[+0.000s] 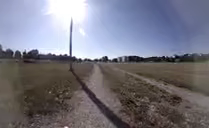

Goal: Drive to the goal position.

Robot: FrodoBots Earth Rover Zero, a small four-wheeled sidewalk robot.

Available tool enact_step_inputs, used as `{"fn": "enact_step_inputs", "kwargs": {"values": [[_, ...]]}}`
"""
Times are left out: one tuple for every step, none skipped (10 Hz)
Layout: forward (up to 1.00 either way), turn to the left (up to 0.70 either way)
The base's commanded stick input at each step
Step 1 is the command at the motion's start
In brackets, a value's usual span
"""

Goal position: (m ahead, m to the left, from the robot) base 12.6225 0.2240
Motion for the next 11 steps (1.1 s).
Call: {"fn": "enact_step_inputs", "kwargs": {"values": [[0.50, 0.00], [0.50, 0.00], [0.50, 0.00], [0.50, 0.00], [0.50, 0.00], [0.50, 0.00], [0.50, 0.00], [0.50, 0.00], [0.50, 0.00], [0.50, 0.00], [0.50, 0.00]]}}
